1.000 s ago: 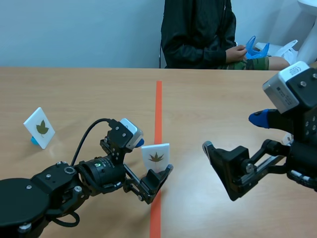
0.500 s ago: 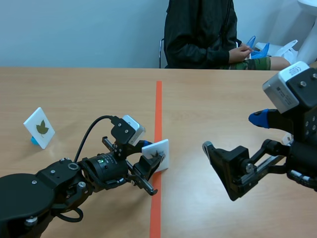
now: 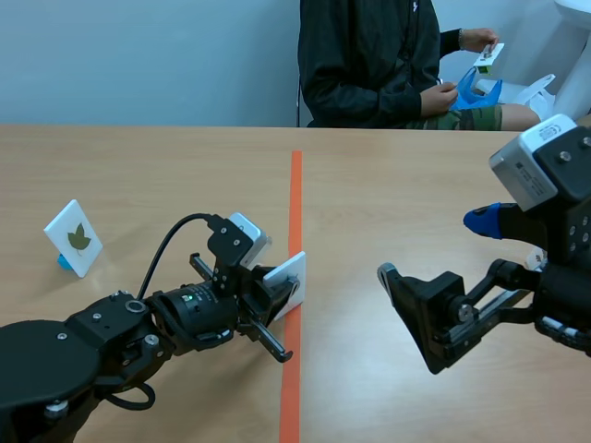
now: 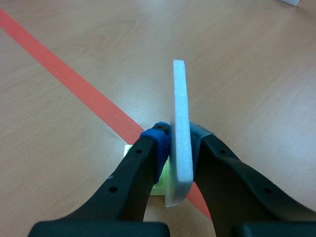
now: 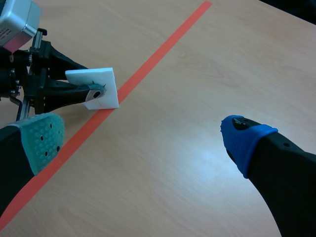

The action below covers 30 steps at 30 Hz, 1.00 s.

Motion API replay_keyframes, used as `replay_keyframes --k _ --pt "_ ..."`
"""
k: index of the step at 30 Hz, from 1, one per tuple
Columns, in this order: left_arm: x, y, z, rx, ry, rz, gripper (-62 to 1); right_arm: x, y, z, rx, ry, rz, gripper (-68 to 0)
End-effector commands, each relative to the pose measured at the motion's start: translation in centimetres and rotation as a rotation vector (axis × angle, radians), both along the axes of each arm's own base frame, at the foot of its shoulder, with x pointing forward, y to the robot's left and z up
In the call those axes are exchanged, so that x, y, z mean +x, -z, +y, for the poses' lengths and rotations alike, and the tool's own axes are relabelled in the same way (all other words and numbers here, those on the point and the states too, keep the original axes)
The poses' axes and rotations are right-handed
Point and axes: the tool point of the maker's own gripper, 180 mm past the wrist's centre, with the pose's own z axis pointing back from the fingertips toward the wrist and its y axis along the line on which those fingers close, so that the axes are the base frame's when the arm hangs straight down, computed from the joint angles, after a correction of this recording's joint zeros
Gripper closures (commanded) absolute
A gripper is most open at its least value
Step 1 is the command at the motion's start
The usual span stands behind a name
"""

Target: Sort the leaf by its shape. The table is split by an orange tape line. A compound leaf with several leaflets goes to the left side, a simple leaf with one blade goes to the right side. Return to the home posture when a red brick is placed on the table.

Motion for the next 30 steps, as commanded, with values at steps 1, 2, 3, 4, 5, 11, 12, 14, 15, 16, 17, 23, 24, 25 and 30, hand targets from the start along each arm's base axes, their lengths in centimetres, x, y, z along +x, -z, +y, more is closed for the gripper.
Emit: replay_keyframes --k 1,2,3,4,5,11,12,14,15,16,17,23,24,25,30 --pt "0.3 -1.0 -0.4 0.002 0.012 -0.014 -4.0 0.6 -1.0 -0.2 0.012 0.011 -0.035 -67.9" --pt "0.3 -1.3 -0.5 0.009 0.019 -0.018 -4.0 0.6 -1.0 -0.2 0.012 0.011 -0.035 -67.9" --pt "0.3 -1.7 -0.3 0.019 0.022 -0.025 -4.1 0.6 -1.0 -0.2 0.012 0.011 -0.035 -67.9" --pt "0.3 -2.2 -0.2 0.025 0.024 -0.033 -4.0 0.6 -1.0 -0.2 0.012 0.011 -0.035 -67.9" --pt "0.2 -2.8 0.0 0.034 0.024 -0.042 -4.0 0.6 -1.0 -0.2 0.012 0.011 -0.036 -67.9" --pt "-0.6 -6.8 3.0 0.026 -0.043 -0.083 -4.0 0.6 -1.1 -0.2 0.016 0.011 -0.04 -67.9" --pt "-0.7 -7.4 3.7 0.011 -0.068 -0.084 -4.0 0.6 -1.1 -0.2 0.017 0.011 -0.042 -67.9" --pt "-1.0 -8.7 5.4 -0.019 -0.124 -0.092 -4.0 0.6 -1.1 -0.1 0.02 0.011 -0.042 -67.9" --pt "-1.1 -9.3 6.4 -0.035 -0.156 -0.096 -4.0 0.6 -1.2 -0.1 0.021 0.011 -0.045 -67.9" --pt "-1.3 -9.8 7.3 -0.046 -0.188 -0.1 -4.0 0.6 -1.2 -0.1 0.021 0.011 -0.045 -67.9" --pt "-1.4 -10.2 8.4 -0.055 -0.221 -0.104 -4.0 0.6 -1.2 -0.1 0.021 0.011 -0.045 -67.9" --pt "-1.7 -11.5 15.2 -0.157 -0.454 -0.082 -4.0 0.6 -1.2 -0.1 0.021 0.011 -0.045 -67.9" --pt "-1.8 -11.4 16.2 -0.164 -0.486 -0.078 -4.0 0.6 -1.2 -0.1 0.021 0.011 -0.045 -67.9" --pt "-1.9 -11.5 17.1 -0.168 -0.516 -0.078 -4.0 0.6 -1.2 -0.1 0.021 0.011 -0.045 -67.9" --pt "-1.7 -11.9 19.9 -0.166 -0.606 -0.097 -4.0 0.6 -1.2 -0.1 0.021 0.011 -0.045 -67.9"
